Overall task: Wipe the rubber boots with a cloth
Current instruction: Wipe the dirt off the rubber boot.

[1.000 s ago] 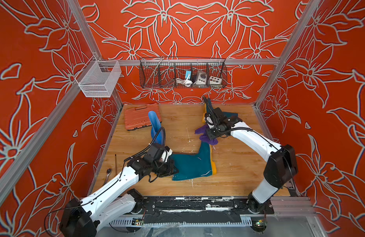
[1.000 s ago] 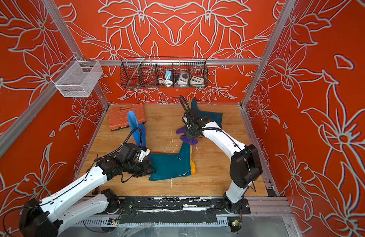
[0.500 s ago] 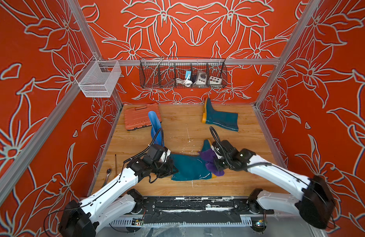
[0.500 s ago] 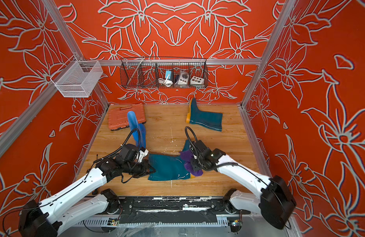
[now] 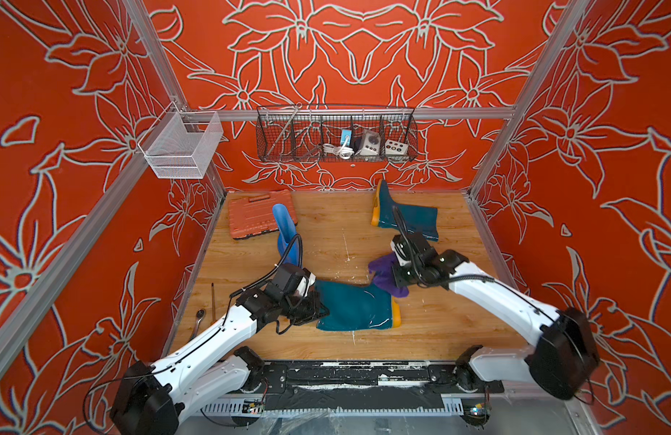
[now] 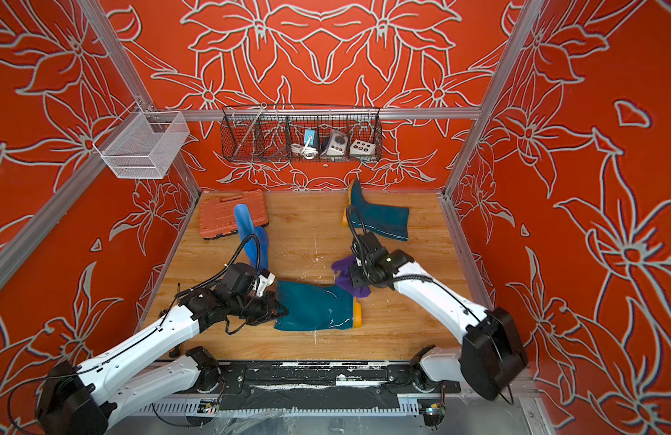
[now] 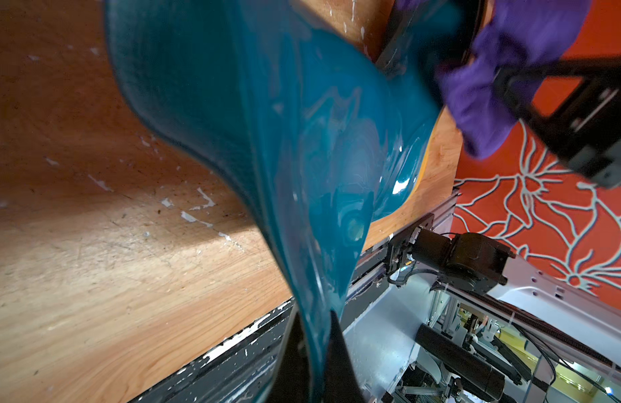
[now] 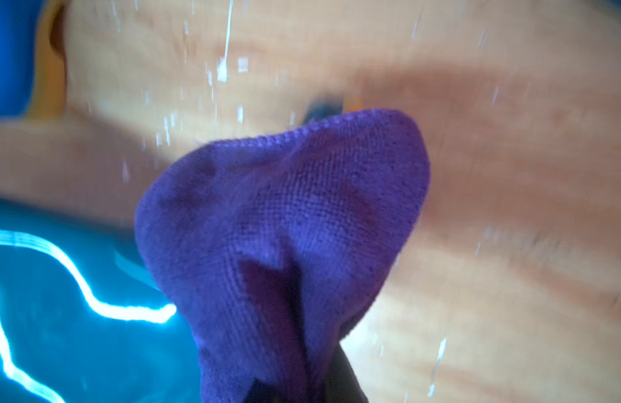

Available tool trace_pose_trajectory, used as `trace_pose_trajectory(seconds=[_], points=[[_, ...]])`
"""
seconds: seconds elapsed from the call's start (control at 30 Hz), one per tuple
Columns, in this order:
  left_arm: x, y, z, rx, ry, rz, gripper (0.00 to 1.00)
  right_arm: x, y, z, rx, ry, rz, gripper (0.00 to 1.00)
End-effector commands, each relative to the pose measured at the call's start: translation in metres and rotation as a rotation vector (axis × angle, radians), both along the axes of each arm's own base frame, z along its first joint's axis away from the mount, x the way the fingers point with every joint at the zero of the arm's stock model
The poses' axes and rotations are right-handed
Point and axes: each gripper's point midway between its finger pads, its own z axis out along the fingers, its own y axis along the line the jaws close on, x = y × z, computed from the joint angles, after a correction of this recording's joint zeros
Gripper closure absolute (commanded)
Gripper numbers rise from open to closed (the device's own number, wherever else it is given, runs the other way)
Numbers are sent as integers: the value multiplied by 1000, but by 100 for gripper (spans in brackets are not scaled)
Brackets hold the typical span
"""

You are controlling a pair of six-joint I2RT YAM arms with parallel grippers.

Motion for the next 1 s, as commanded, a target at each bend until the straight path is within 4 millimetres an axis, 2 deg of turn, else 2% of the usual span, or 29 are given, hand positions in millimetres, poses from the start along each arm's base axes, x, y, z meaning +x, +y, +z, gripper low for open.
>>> trace_pose_trajectory(seconds=[0.0, 0.1, 0.2, 0.4, 0.53, 0.63, 0.7, 0.8, 0.9, 0.97], points=[[2, -5, 5, -30, -9, -7, 100, 32, 3, 1, 0, 7, 39, 100], [3, -3, 4, -21, -10, 3, 100, 29, 9, -6, 31, 53, 37, 100], [5, -2, 4, -16, -16, 20, 100, 3, 9, -20, 67, 87, 29, 100], [12, -1, 0, 36, -9, 14, 100, -73, -4, -40, 57, 127, 35, 100], [18, -5, 1, 31, -3, 11, 100, -128, -21, -64, 91, 171, -3, 100], [22, -8, 1, 29, -6, 10, 100, -152, -27, -71, 141, 188, -27, 100], [25, -10, 1, 30, -3, 5, 100, -154, -29, -66, 156, 173, -30, 100], [27, -14, 1, 21, 6, -5, 100, -139, -30, -49, 117, 92, -8, 100], [27, -15, 1, 15, 12, -5, 100, -110, -21, -25, 60, 23, 44, 100], [25, -14, 2, 14, 11, 0, 100, -82, -16, -15, 30, 9, 48, 100]])
